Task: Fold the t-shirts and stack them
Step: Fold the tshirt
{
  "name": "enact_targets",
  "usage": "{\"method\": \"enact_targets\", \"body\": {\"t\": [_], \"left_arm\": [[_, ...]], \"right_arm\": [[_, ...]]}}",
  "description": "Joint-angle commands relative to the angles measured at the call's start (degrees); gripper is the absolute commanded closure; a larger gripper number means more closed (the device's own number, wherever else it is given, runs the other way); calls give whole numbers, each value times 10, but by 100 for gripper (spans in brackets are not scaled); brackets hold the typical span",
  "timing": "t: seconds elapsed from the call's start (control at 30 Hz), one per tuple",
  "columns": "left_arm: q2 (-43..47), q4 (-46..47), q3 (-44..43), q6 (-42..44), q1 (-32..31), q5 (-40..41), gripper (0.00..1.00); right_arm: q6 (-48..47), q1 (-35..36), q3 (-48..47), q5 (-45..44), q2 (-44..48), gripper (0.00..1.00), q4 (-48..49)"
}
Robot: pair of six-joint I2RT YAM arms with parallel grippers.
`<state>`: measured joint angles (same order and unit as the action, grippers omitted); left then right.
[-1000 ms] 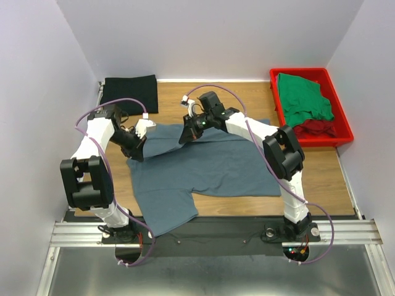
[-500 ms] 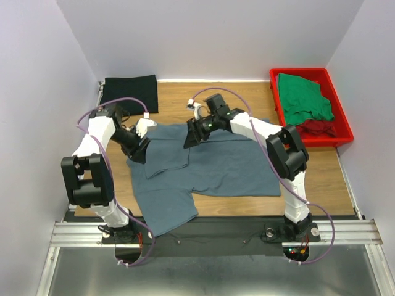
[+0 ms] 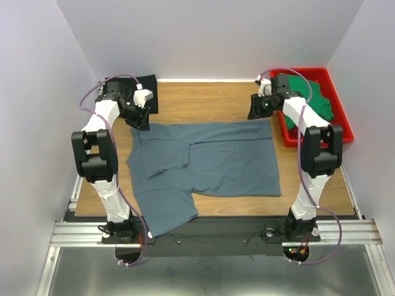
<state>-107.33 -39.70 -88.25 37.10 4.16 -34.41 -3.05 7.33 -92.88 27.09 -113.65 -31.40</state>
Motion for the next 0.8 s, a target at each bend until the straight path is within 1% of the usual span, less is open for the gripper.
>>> {"method": "enact_targets", "body": {"t": [0.0, 0.1, 0.17, 0.33, 0.47, 0.6, 0.63, 0.77], "left_arm": [[-27, 52, -28, -62, -6, 18, 44], [-32, 68, -12, -68, -7, 34, 44], [-30, 82, 4, -70, -9, 45, 44], [-35, 110, 32, -79, -14, 85, 46], [-61, 119, 33, -93, -14, 121, 53], [-74, 131, 49, -92, -14, 162, 60], [-77, 132, 52, -92, -13, 182, 63], [-96, 130, 39, -88, 1, 201, 67]], "right_arm": [[-43, -11, 8, -137, 33, 58, -41], [-31, -31, 4, -170, 27, 60, -59], [-22, -36, 3, -198, 25, 57, -66], [7, -36, 19, -218, 17, 57, -67], [12, -36, 24, -212, -3, 57, -66], [15, -36, 14, -209, -30, 60, -65], [14, -36, 11, -209, -41, 62, -64], [10, -36, -2, -211, -70, 63, -65]]}}
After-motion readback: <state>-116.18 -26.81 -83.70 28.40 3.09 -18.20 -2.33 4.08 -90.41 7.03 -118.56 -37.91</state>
